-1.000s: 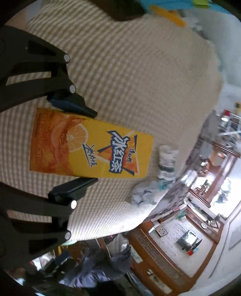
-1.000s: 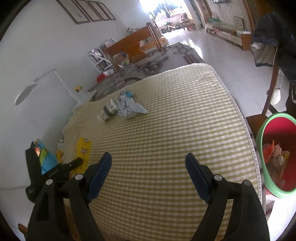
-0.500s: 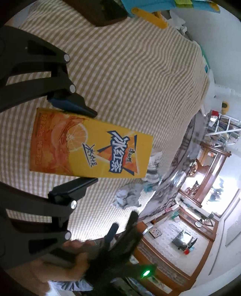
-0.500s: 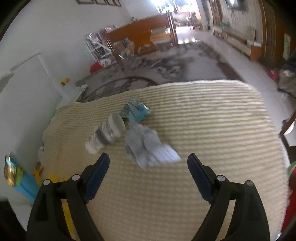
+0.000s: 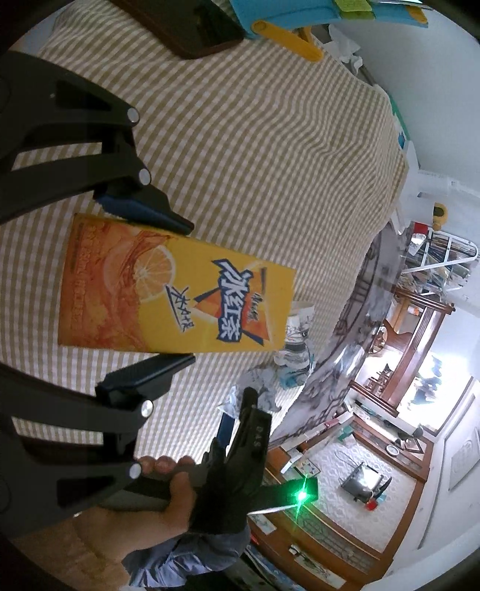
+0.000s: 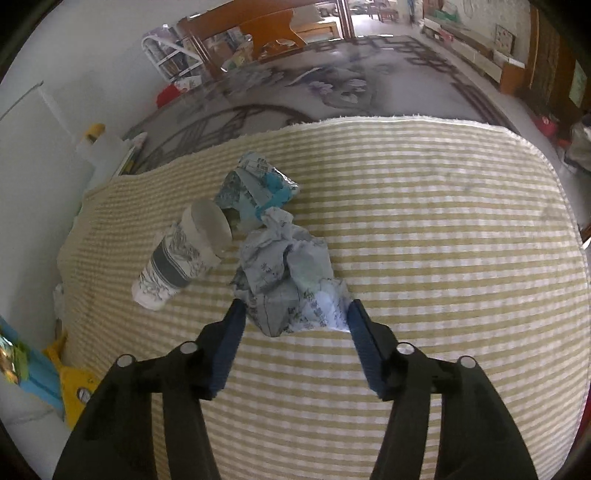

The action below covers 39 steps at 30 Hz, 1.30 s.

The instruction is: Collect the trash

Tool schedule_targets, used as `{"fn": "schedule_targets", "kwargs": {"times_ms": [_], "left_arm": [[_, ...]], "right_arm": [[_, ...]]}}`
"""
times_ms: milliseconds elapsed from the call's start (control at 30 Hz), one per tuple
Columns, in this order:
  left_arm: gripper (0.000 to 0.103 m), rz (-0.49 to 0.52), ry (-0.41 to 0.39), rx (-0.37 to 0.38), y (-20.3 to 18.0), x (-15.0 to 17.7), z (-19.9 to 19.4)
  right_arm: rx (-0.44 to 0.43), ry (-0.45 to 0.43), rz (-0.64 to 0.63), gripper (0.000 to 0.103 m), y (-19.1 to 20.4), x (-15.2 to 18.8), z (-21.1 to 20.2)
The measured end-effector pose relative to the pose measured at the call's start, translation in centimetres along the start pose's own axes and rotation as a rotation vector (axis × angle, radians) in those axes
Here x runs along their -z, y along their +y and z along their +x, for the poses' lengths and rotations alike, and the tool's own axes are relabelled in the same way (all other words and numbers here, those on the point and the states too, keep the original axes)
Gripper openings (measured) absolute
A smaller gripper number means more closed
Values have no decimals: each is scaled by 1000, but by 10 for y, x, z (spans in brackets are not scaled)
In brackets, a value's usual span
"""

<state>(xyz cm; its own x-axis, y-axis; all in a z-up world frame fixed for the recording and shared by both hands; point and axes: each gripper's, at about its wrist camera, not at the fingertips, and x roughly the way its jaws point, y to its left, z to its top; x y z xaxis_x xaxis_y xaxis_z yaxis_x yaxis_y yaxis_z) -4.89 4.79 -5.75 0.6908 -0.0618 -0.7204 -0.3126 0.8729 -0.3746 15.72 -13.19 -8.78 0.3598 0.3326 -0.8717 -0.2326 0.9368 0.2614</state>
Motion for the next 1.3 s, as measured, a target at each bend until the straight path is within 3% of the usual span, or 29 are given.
{"fn": "schedule_targets", "kwargs": {"times_ms": [200, 400, 600, 767, 867, 1000, 1300], "left_arm": [[61, -8, 10, 2, 2, 0, 5], [61, -4, 15, 2, 3, 0, 7], [64, -21, 47, 1, 7, 1, 12], [71, -67, 70, -2, 15, 3, 17], [73, -74, 84, -14, 18, 5, 21], [73, -58, 102, -28, 15, 8, 25], [78, 92, 151, -80, -9, 22, 39]], "right_arm": [[-98, -22, -11, 49, -6, 30, -26], [-87, -52, -111, 49, -6, 73, -55], [-103, -8, -111, 52, -19, 114, -77], [-23, -32, -143, 56, -24, 140, -90], [-13, -60, -121, 59, -28, 144, -93], [-32, -119, -114, 76, -28, 143, -104], [-40, -128, -133, 78, -23, 141, -101]]}}
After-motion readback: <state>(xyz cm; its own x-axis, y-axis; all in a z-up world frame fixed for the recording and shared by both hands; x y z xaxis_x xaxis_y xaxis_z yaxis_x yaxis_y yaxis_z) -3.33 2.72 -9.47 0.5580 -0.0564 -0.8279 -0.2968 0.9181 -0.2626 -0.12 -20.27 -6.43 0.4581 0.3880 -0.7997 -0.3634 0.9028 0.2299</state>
